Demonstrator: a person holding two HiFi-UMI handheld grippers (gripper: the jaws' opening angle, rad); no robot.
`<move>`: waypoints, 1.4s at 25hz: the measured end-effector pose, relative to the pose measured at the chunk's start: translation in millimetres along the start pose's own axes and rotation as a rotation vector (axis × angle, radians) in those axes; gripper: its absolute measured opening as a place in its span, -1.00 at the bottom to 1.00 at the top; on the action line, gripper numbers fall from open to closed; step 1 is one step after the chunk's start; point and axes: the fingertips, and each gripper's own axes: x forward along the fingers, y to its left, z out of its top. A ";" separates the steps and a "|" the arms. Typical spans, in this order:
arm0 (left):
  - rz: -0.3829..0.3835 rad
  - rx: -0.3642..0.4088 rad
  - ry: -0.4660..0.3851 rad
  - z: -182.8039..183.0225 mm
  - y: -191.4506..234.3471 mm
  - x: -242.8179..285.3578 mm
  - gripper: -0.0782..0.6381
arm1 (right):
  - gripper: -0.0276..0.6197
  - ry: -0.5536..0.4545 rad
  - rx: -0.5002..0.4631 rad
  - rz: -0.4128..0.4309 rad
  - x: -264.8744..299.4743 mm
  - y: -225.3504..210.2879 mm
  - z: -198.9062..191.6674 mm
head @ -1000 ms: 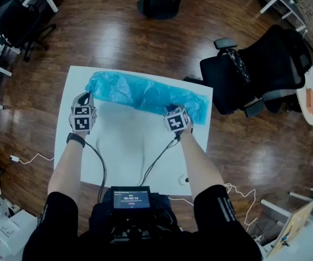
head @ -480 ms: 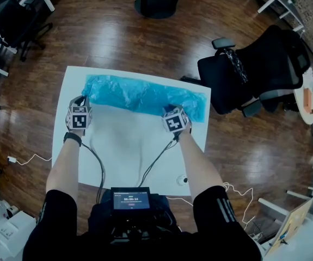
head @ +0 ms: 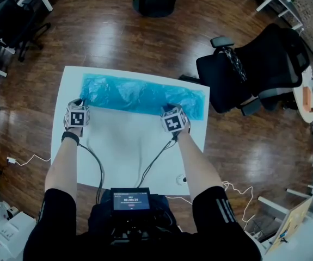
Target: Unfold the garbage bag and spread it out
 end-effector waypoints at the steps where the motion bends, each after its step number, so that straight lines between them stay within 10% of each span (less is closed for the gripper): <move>1: -0.016 -0.009 0.008 -3.3 -1.5 2.8 -0.59 | -0.49 -0.002 0.000 -0.002 0.0 -0.2 0.6; 20: -0.011 -0.042 0.067 -16.1 10.6 4.2 0.05 | -0.49 -0.012 0.012 -0.007 -1.1 -1.5 0.2; 35: -0.015 0.053 -0.045 25.8 13.7 -22.0 0.15 | -0.49 -0.010 0.011 -0.013 -0.5 -0.9 -0.3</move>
